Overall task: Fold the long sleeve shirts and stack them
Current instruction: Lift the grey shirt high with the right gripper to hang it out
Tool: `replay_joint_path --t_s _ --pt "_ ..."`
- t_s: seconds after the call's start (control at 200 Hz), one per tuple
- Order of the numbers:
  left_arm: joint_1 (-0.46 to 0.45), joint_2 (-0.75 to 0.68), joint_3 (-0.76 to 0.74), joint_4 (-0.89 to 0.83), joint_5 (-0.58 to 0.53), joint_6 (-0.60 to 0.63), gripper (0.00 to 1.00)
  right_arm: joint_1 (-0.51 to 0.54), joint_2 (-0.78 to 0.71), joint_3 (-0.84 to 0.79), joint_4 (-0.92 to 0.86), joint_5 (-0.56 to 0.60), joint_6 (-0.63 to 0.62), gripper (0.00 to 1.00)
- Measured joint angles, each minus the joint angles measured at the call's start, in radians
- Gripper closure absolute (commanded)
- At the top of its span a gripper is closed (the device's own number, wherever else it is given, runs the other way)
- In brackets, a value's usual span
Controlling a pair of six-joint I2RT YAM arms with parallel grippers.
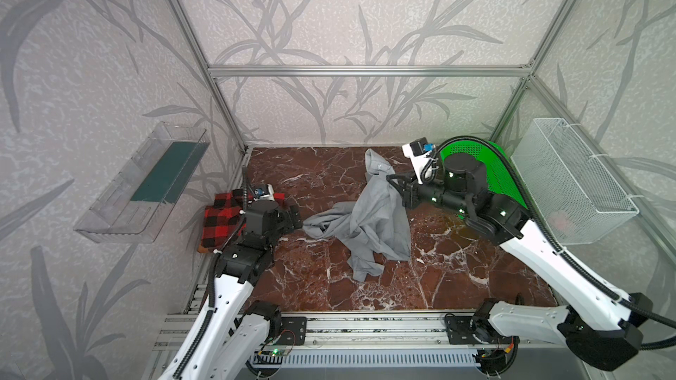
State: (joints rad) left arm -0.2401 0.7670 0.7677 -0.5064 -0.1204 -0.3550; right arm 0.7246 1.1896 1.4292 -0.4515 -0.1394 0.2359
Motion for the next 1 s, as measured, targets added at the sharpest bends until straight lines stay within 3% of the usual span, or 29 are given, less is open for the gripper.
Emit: replay_joint_path --t_s 0.225,0.505,0.69,1.0 --pt "-0.056 0.017 0.001 0.052 0.153 0.044 0.03 -0.058 -0.022 0.308 -0.124 0.082 -0.016 1.00" --pt "-0.220 0.121 0.053 0.068 0.201 0.114 0.01 -0.060 -0.036 0.629 -0.154 0.372 -0.047 1.00" --pt "-0.393 0.235 0.071 0.143 0.208 0.176 0.01 -0.060 -0.045 0.657 -0.175 0.496 -0.054 1.00" --pt "-0.764 0.507 0.122 0.253 0.186 0.304 0.01 -0.060 0.000 0.694 -0.245 0.526 -0.068 1.00"
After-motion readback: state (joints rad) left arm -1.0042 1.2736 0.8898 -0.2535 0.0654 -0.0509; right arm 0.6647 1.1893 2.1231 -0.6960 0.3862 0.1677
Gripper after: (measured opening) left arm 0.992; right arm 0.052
